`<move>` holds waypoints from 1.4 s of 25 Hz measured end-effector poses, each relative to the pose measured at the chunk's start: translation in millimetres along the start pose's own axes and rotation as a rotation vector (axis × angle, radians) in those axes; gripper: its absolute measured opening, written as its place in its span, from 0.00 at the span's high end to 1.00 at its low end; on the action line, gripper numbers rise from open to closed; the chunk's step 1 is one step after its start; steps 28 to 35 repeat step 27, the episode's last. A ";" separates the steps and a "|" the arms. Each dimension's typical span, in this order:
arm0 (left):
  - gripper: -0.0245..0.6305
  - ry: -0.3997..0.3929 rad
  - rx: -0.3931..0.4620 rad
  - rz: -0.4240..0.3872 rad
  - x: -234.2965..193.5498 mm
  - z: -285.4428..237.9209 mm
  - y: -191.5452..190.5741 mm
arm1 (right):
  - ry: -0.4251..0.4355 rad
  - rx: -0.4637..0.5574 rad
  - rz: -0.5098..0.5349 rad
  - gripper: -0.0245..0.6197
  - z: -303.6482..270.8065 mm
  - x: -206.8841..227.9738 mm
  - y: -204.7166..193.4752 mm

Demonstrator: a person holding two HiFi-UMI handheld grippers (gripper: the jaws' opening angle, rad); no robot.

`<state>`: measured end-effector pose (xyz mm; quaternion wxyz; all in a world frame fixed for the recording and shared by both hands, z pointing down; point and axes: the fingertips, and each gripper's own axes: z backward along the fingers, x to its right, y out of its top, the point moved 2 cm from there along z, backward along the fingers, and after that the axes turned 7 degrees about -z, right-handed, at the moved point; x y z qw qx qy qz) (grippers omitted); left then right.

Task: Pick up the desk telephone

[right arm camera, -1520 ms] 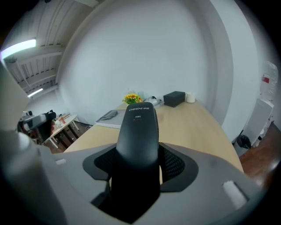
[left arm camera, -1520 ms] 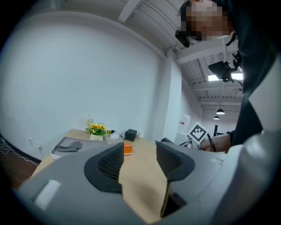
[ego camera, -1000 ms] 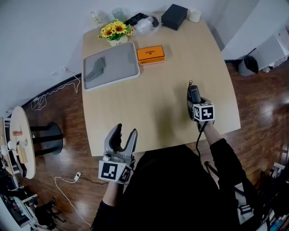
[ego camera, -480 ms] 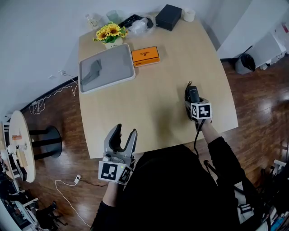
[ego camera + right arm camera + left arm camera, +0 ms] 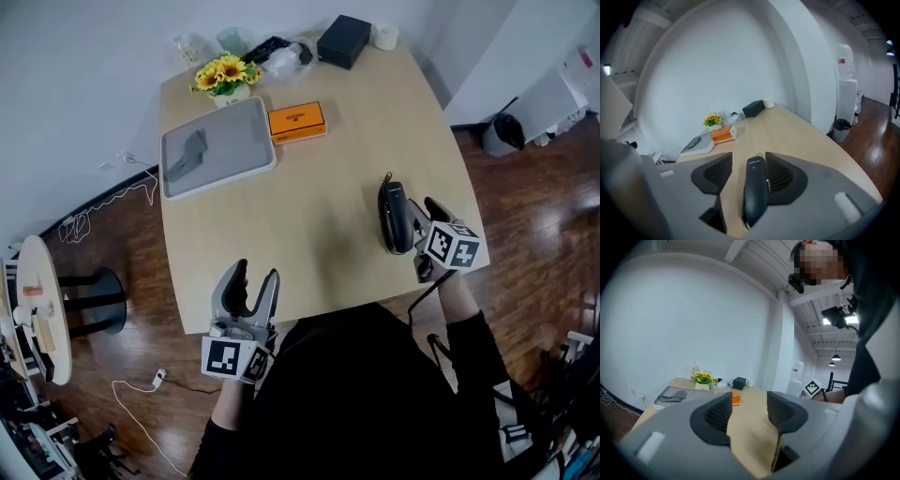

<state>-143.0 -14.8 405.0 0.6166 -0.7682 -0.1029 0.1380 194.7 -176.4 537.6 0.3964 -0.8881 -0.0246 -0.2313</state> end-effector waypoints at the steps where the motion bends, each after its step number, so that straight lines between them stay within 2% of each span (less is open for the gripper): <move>1: 0.63 -0.002 0.003 0.000 0.5 -0.8 0.5 | 0.009 0.025 -0.009 0.63 8.1 -1.4 7.2; 4: 0.63 -0.004 0.006 0.011 1.8 -2.9 1.6 | 0.030 0.073 -0.003 0.66 29.7 -9.0 22.1; 11: 0.63 -0.039 0.015 -0.018 5.6 -10.7 6.3 | 0.082 0.133 0.083 0.70 74.2 -43.5 34.6; 19: 0.64 -0.081 0.035 -0.034 8.7 -15.7 9.4 | 0.095 0.226 0.240 0.72 119.3 -85.2 46.5; 25: 0.65 -0.088 0.005 -0.008 10.0 -13.3 6.9 | 0.097 0.251 0.259 0.75 132.6 -95.7 47.3; 35: 0.65 -0.091 0.014 -0.007 9.5 -12.3 8.0 | 0.099 0.253 0.266 0.75 135.4 -99.2 46.6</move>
